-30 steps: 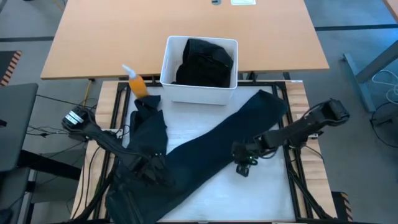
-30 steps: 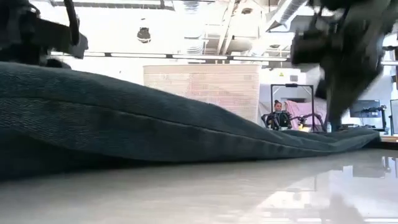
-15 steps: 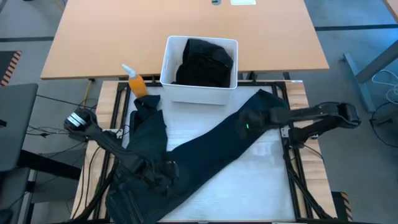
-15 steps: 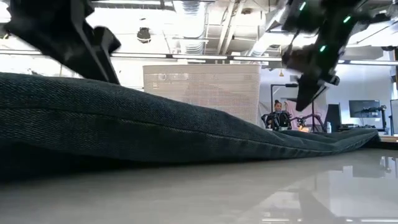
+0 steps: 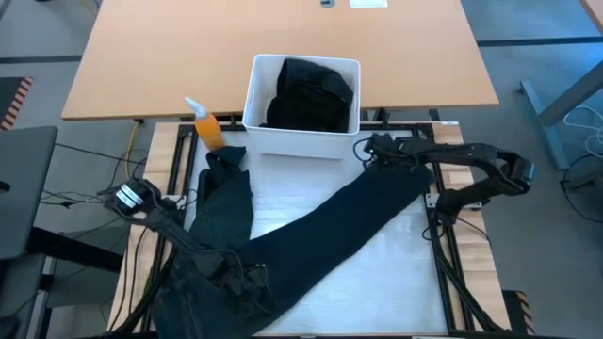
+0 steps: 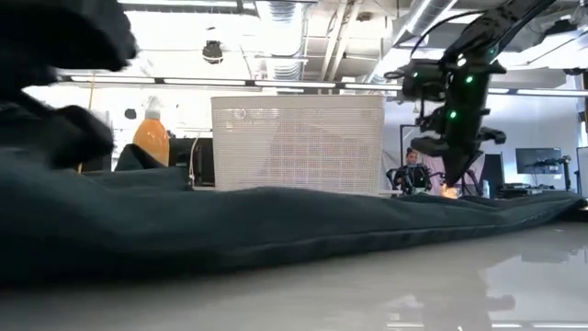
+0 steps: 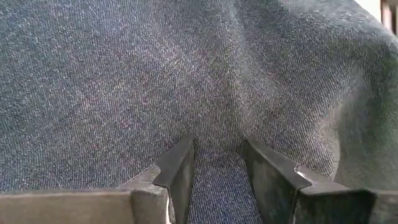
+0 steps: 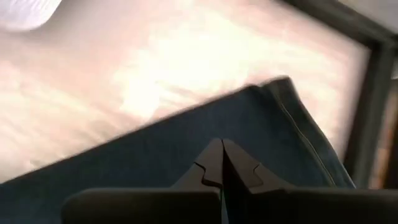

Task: Fold laundry
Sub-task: Fold the blue long pants

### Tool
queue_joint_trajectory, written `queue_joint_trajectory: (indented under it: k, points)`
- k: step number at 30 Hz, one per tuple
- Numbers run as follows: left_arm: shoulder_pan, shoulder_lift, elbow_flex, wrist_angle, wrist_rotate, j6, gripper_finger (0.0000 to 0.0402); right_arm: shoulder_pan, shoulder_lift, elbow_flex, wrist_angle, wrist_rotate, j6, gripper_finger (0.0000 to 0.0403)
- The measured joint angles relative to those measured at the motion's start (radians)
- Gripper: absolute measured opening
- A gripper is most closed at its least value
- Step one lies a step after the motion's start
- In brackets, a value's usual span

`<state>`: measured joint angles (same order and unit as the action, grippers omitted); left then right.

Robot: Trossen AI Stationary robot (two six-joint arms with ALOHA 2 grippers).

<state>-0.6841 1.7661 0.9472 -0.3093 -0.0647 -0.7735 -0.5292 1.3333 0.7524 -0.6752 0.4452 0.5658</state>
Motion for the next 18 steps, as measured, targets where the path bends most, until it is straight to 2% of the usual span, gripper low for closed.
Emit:
queue_joint_trajectory:
  k: [4, 9, 14, 18]
  points:
    - [-0.021, -0.095, -0.006, -0.099, -0.025, -0.035, 0.0134, 0.019, 0.076, 0.0, 0.012, -0.012, -0.014, 0.002]
    - [-0.048, -0.213, -0.005, -0.181, -0.236, -0.026, 0.0134, 0.025, 0.161, -0.001, -0.001, -0.034, -0.027, 0.002]
    - [-0.056, -0.253, -0.004, -0.111, -0.474, 0.08, 0.0134, 0.025, 0.212, 0.0, 0.017, -0.033, -0.044, 0.002]
    - [-0.02, -0.202, -0.004, -0.025, -0.503, 0.174, 0.0134, 0.025, 0.224, 0.002, 0.023, -0.037, -0.066, 0.0021]
